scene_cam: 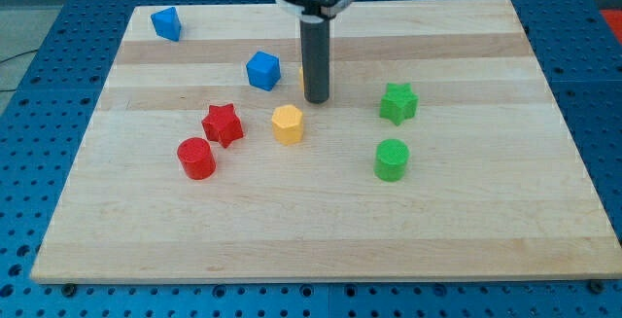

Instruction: Move the yellow heart towards the top right corner

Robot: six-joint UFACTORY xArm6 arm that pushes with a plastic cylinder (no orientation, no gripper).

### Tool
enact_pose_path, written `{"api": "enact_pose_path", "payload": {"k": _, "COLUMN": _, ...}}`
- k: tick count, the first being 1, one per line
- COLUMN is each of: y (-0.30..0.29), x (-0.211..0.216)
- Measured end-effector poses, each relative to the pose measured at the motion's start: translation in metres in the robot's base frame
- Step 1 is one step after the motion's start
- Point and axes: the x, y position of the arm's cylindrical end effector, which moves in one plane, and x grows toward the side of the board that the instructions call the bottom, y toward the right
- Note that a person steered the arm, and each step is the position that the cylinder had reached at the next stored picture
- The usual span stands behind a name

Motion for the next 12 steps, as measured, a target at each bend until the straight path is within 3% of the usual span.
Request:
{"api": "enact_pose_path", "payload": {"k": 2, "y": 0.064, "x": -0.05}}
{"api": "enact_pose_path", "payload": {"k": 3, "y": 0.065, "x": -0.046}}
{"api": "enact_pose_path", "payload": {"k": 4, "y": 0.013, "x": -0.01}}
{"api": "enact_pose_path", "payload": {"k": 5, "y": -0.03, "x": -0.03}}
{"api": "enact_pose_path", "payload": {"k": 7, "y": 0.071, "x": -0.103}}
{"api": "enact_pose_path", "payload": {"k": 8, "y": 0.046, "x": -0.095}}
{"api": "enact_pose_path", "payload": {"k": 9, "y": 0.026, "x": -0.058}}
{"api": "enact_pose_path", "payload": {"k": 10, "y": -0.008, "x": -0.109}}
{"api": "enact_pose_path", "payload": {"k": 11, "y": 0.03, "x": -0.128}}
{"api": "enact_pose_path", "payload": {"k": 12, "y": 0.106, "x": -0.126}}
